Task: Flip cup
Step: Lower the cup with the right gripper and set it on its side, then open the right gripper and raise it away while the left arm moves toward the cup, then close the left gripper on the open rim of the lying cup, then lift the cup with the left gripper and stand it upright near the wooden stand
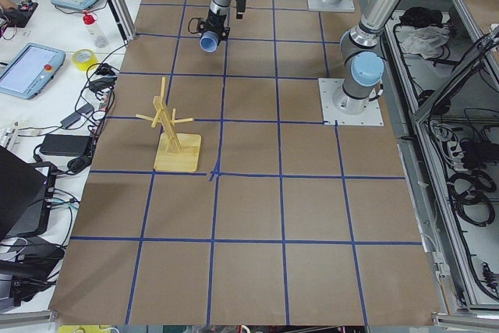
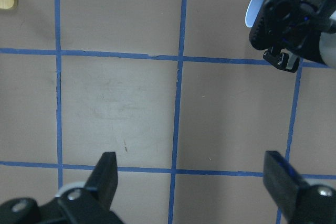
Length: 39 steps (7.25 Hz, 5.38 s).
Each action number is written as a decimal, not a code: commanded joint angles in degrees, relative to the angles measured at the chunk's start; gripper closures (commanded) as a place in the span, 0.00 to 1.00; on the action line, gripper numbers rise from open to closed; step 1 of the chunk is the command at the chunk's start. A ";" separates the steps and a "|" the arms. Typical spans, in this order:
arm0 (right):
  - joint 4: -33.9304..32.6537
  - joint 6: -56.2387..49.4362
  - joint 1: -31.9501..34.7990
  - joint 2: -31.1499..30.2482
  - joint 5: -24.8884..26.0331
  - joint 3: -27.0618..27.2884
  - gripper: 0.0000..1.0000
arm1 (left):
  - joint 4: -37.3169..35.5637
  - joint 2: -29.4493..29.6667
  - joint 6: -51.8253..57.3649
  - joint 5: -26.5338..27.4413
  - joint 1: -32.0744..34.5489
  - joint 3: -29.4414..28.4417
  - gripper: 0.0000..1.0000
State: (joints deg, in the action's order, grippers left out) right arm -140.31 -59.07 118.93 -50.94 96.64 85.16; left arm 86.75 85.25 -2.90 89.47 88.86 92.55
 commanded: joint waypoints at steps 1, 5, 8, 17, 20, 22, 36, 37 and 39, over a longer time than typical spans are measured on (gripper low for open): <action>-0.31 -3.33 0.08 0.23 0.04 1.15 0.58 | 0.00 -0.09 0.00 0.00 0.00 0.00 0.00; -0.40 -4.81 0.08 0.40 -0.75 0.44 0.57 | 0.00 -0.09 0.00 0.00 0.00 0.00 0.00; -2.51 -5.00 0.08 1.63 -4.34 0.44 0.33 | 0.00 -0.09 0.00 0.00 0.00 0.00 0.00; 0.04 5.77 -2.37 -4.51 -4.44 -1.49 0.00 | 0.00 -0.09 0.00 0.00 -0.09 0.00 0.00; 3.98 7.46 -11.76 -7.14 -4.79 -0.79 0.01 | -5.09 3.85 0.44 -6.58 -1.57 -0.88 0.00; 11.59 10.03 -19.91 -11.70 -7.25 -0.53 0.01 | -5.97 9.81 0.79 -12.98 -3.60 -0.18 0.00; 41.17 72.78 -25.82 -27.99 -8.43 -0.61 0.00 | -25.58 35.24 15.82 -38.47 -3.69 3.87 0.67; 41.69 73.30 -28.29 -28.77 -11.53 -0.78 0.00 | -25.32 35.42 15.12 -40.93 -3.69 4.22 0.75; 45.19 73.75 -28.58 -31.85 -9.37 1.22 0.00 | -25.31 35.25 10.05 -48.13 -3.69 5.10 1.00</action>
State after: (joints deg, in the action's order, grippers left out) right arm -97.60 14.44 90.93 -81.29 86.86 85.27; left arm 61.40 120.48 10.36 45.61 85.17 97.22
